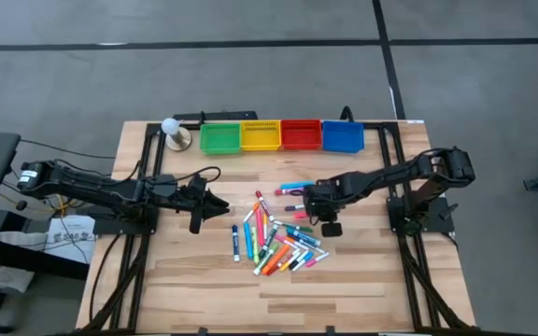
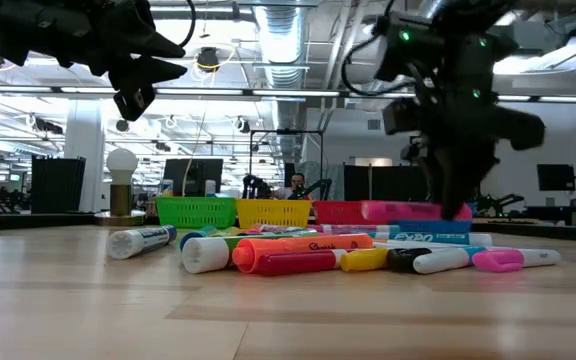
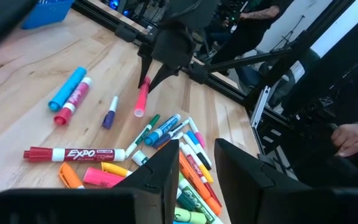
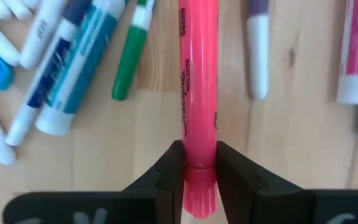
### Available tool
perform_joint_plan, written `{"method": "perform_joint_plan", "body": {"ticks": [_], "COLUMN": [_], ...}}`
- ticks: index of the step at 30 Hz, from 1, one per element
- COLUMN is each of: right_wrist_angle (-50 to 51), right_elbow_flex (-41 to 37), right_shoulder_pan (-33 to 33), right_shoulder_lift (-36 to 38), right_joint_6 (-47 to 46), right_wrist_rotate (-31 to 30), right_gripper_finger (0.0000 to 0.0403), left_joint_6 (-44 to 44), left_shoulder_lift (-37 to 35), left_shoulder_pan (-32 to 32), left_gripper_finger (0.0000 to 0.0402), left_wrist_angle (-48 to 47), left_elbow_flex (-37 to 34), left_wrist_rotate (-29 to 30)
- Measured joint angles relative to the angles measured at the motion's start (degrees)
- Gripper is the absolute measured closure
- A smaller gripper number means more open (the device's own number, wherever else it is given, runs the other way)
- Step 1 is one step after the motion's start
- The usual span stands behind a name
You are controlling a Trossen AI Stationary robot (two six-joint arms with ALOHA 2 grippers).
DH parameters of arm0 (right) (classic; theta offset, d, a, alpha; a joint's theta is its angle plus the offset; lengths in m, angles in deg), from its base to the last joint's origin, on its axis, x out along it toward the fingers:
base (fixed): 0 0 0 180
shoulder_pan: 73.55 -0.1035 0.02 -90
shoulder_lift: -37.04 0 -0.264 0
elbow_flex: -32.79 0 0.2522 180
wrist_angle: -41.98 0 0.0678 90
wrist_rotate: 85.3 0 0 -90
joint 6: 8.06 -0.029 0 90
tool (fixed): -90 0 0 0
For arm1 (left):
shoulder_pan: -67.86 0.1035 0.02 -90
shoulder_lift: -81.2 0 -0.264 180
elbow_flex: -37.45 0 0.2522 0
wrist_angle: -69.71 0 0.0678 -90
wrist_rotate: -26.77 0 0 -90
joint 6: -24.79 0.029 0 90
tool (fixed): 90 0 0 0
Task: Pick & Place Markers
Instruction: Put the pink highlighter pen into the blue basket
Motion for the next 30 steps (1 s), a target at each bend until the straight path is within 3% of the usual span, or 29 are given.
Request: {"method": "perform_joint_plan", "body": {"ticks": [15,24,30], "right_wrist_angle": [8.64,16.89,20.06], "right_elbow_flex": [16.95,28.85,32.78], "right_shoulder_pan": [6.76,14.57,21.47], "right_shoulder_lift": [0.15,0.17,0.22], "right_joint_6": [3.50,13.00,20.22], "right_wrist_rotate": [-2.57,-8.95,-11.60], "right_gripper_finger": [0.0336,0.0336,0.0336], "left_joint_6": [0.00,0.00,0.00], "left_shoulder_lift": [0.00,-0.01,0.00], "left_shoulder_pan": [0.04,0.04,0.04], "left_gripper_finger": [0.0300,0.0300,0.0300], "left_wrist_angle": [0.31,0.45,0.51], "left_elbow_flex": [0.00,0.00,0.00], "left_wrist_rotate": [0.89,0.90,1.71]}}
